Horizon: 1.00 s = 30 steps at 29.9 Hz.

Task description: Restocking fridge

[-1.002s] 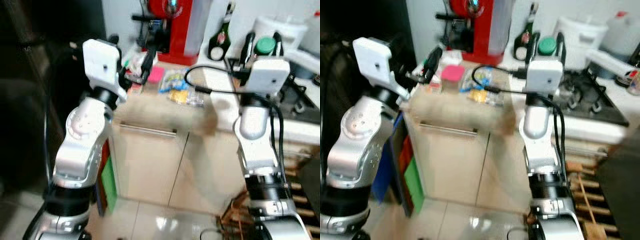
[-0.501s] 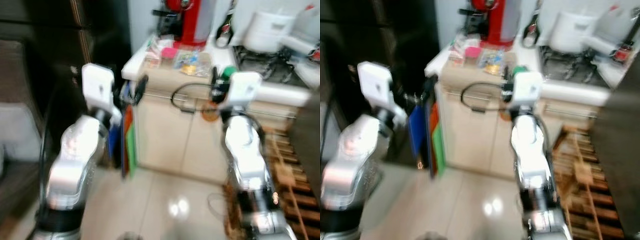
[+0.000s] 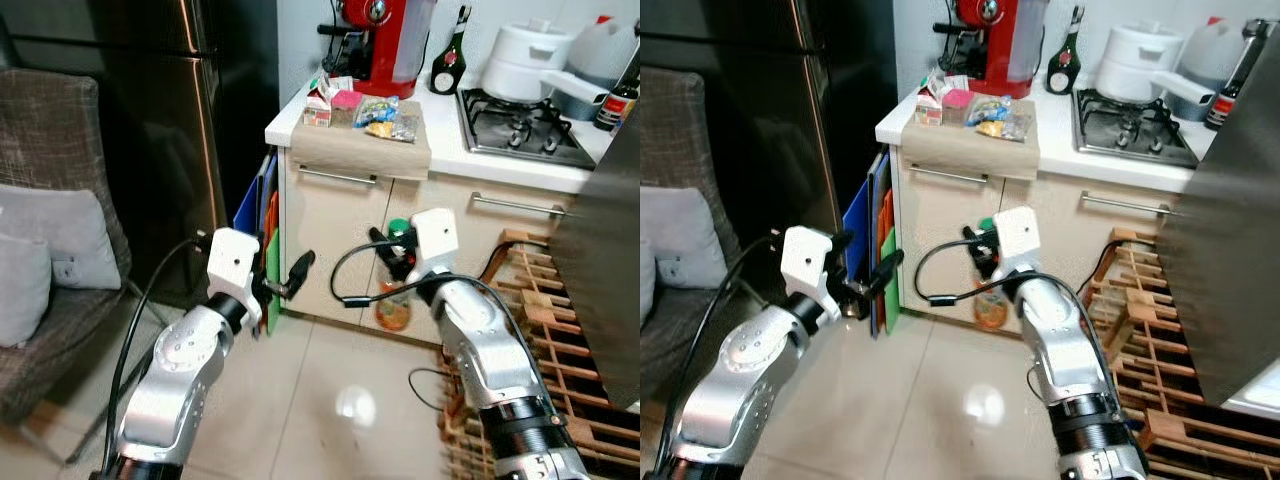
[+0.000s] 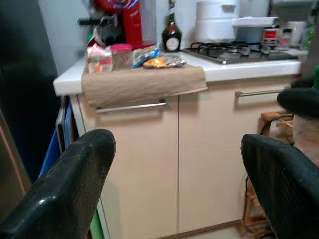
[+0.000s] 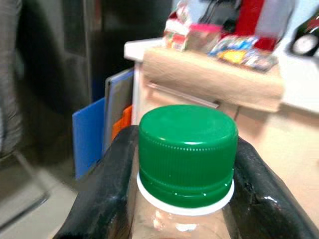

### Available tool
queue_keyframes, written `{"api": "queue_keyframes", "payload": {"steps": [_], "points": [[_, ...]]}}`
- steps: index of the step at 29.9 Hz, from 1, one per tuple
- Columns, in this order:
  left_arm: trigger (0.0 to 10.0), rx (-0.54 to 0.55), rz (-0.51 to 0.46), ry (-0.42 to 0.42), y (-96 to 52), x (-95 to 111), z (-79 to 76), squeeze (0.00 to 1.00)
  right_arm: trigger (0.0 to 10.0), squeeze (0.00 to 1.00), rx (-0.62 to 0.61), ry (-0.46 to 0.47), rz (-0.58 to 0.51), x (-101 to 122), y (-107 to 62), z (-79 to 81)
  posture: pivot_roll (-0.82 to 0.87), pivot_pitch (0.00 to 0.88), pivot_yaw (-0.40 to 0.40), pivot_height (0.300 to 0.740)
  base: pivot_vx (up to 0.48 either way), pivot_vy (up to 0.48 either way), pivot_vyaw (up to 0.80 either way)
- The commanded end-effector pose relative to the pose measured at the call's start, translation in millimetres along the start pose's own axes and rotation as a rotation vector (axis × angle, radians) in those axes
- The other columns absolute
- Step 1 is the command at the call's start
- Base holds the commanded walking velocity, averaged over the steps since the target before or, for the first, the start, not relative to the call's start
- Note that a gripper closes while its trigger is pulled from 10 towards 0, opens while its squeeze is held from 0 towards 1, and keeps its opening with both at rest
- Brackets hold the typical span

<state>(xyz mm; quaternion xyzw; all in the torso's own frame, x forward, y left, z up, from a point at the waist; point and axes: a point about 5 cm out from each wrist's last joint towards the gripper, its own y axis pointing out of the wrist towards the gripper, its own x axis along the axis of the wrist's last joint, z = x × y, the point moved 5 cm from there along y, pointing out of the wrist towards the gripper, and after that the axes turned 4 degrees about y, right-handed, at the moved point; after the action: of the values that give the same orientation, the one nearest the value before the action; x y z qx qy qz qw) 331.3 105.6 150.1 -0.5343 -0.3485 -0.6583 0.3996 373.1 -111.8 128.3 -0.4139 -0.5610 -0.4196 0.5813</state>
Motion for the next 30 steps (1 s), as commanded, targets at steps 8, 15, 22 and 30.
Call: {"api": "queue_keyframes", "payload": {"steps": [8, 15, 22, 30], "points": [[10.0, -0.058, -0.001, 0.004, -2.7, -4, -4.6, 0.00, 0.0, 0.00, -0.051, -0.079, -0.045, -9, -16.2, -11.9, 0.01, 0.000, -0.029, 0.740, 0.000, 0.000, -0.70], [10.0, -0.062, -0.032, -0.036, 0.7, 0, -6.3, 0.00, 0.0, 0.00, -0.045, -0.102, -0.077, -4, -15.2, -7.7, -0.01, 0.000, -0.009, 0.740, 0.000, 0.000, -0.80], [10.0, -0.069, -0.081, -0.124, -5.1, 6, -14.3, 0.00, 0.0, 0.00, -0.014, -0.076, -0.114, 0, -20.3, -1.9, -0.02, 0.000, -0.012, 0.740, 0.000, 0.000, -0.80], [10.0, -0.105, -0.029, -0.041, -11.5, -8, -6.4, 0.00, 0.0, 0.00, 0.056, -0.063, -0.114, -2, -21.2, 3.1, -0.02, 0.000, -0.009, 0.740, 0.000, 0.000, -0.80]]}}
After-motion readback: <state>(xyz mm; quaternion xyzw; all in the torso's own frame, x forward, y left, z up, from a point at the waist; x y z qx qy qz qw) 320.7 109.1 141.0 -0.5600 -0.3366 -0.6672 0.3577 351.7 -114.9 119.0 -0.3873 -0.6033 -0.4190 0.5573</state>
